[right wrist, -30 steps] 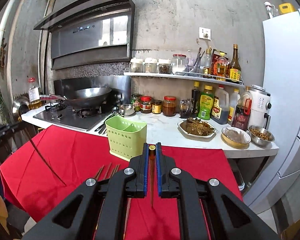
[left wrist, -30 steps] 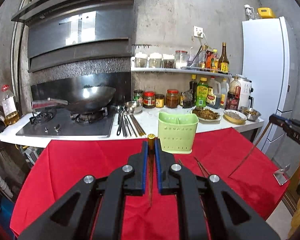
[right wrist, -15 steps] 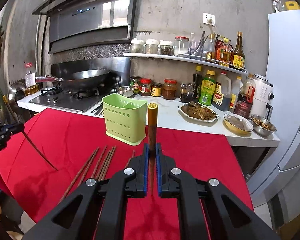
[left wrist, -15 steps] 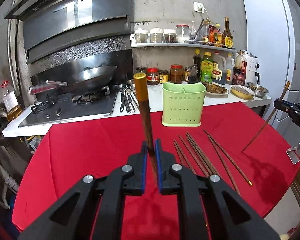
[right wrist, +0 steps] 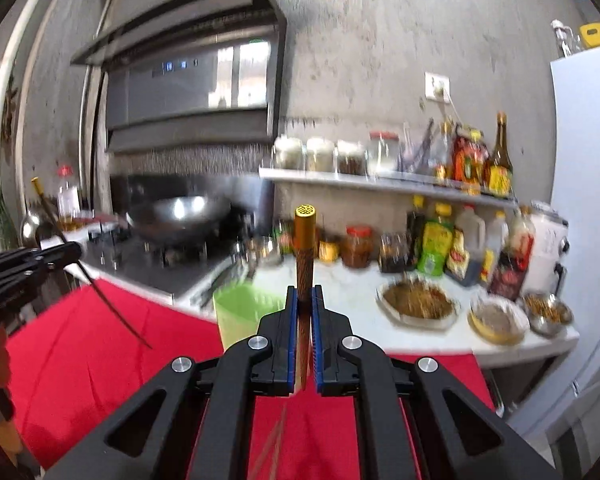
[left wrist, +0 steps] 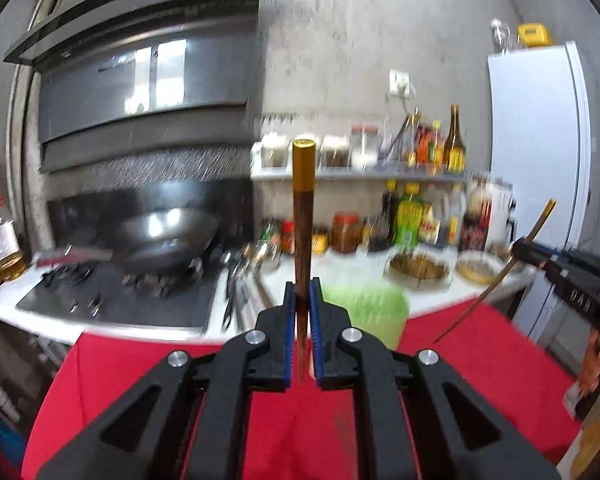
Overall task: Organize utensils
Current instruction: 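Lift both held chopsticks upright and carry them toward the green utensil holder, then lower both chopsticks into the green holder and open both grippers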
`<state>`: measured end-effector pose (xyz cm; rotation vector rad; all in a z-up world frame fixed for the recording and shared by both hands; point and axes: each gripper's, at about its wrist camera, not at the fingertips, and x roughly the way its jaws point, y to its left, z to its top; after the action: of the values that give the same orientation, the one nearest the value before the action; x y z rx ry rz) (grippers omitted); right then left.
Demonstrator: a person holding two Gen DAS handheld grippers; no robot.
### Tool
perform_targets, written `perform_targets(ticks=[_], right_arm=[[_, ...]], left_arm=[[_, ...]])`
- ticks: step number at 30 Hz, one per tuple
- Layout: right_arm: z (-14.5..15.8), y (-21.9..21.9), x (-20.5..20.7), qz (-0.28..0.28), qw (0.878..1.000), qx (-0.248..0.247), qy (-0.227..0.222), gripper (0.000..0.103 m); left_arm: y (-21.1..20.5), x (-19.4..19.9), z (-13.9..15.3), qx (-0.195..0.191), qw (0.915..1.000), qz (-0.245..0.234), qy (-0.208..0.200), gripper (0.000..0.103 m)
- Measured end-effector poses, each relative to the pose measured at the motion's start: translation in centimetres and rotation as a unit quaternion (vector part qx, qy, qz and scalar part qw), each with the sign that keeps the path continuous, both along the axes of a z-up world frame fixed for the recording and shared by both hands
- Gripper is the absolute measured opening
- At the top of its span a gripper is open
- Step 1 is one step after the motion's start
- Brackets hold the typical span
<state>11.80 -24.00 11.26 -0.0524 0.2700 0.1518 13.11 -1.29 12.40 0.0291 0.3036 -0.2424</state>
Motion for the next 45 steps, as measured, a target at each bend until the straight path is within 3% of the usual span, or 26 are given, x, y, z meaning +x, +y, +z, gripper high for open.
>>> perform_targets(ticks=[4, 6, 12, 19, 20, 22, 23, 24, 26, 30, 34, 38, 45], right_arm=[[2.1, 0.9, 3.2, 0.012, 1.000, 0.010, -0.011, 0.007], [2.0, 1.4, 5.2, 0.016, 1.000, 0.011, 0.003, 0.007], [-1.2, 2.5, 9.7, 0.023, 0.999, 0.001, 0.049, 0.007], [-5.5, 3.1, 11.3, 0.021, 0.995, -0.017, 0.092, 0.008], [-5.8, 3.2, 11.3, 0.021, 0.995, -0.020, 0.095, 0.010], [-5.8, 3.2, 10.9, 0.018, 0.995, -0.023, 0.095, 0.024], [-5.5, 3.1, 10.4, 0.012, 0.996, -0.024, 0.088, 0.045], [-5.2, 2.9, 9.9, 0.011, 0.996, -0.025, 0.083, 0.054], [-3.9, 2.5, 7.9, 0.006, 0.997, -0.028, 0.065, 0.054], [-2.1, 1.3, 3.8, -0.003, 0.999, -0.030, 0.045, 0.054], [-2.3, 0.0, -0.9, -0.007, 0.998, -0.026, 0.049, 0.054], [-5.0, -0.9, -4.9, -0.004, 0.997, -0.016, 0.072, 0.054], [-11.9, -0.7, -9.6, 0.000, 0.991, -0.011, 0.131, 0.054]], left_arm=[[-1.7, 3.3, 2.2, -0.008, 0.9995, -0.021, -0.022, 0.007], [-2.8, 5.8, 2.1, -0.007, 0.9994, -0.034, -0.007, 0.007], [-4.9, 12.3, -1.8, -0.005, 0.9973, -0.053, 0.051, 0.007], [-5.4, 15.5, -6.4, -0.003, 0.9937, -0.056, 0.097, 0.007], [-5.5, 15.6, -6.6, -0.002, 0.9938, -0.053, 0.098, 0.007], [-5.3, 15.5, -6.6, -0.001, 0.9936, -0.046, 0.104, 0.009], [-5.1, 15.1, -6.2, -0.006, 0.9934, -0.046, 0.105, 0.016], [-4.9, 14.7, -5.7, -0.009, 0.9938, -0.045, 0.102, 0.028], [-4.2, 12.5, -3.7, -0.012, 0.9964, -0.041, 0.074, 0.036], [-2.9, 7.5, -0.4, -0.002, 0.9990, -0.029, 0.033, 0.037], [-1.5, 2.5, -0.4, 0.028, 0.9990, 0.014, 0.033, 0.043], [0.0, -1.2, -3.7, 0.038, 0.9955, 0.032, 0.080, 0.043], [1.5, -6.0, -12.7, 0.045, 0.9822, 0.042, 0.178, 0.043]])
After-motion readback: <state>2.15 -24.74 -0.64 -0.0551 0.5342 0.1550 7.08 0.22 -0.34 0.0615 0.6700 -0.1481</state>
